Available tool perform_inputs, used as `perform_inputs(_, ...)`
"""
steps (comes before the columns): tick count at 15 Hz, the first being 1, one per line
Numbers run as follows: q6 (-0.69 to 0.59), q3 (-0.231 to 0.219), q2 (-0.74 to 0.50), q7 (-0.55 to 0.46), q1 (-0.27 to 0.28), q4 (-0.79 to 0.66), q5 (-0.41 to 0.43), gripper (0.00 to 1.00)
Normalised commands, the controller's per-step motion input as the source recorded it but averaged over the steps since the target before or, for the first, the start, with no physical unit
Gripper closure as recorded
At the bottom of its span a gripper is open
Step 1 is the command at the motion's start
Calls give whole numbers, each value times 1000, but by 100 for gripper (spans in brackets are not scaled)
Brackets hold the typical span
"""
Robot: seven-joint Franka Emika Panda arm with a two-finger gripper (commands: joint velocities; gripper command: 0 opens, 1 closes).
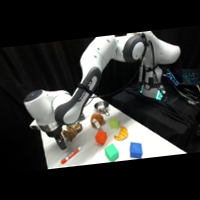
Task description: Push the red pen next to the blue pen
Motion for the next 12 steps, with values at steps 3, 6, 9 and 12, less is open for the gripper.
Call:
perform_inputs(3, -239, 14, 313, -147, -32, 571, -89, 0)
perform_inputs(6, -198, 29, 257, -83, 33, 442, -82, 0)
perform_inputs(9, -147, 38, 232, -37, 90, 336, -87, 0)
perform_inputs(12, -129, 23, 167, 2, 121, 242, -106, 0)
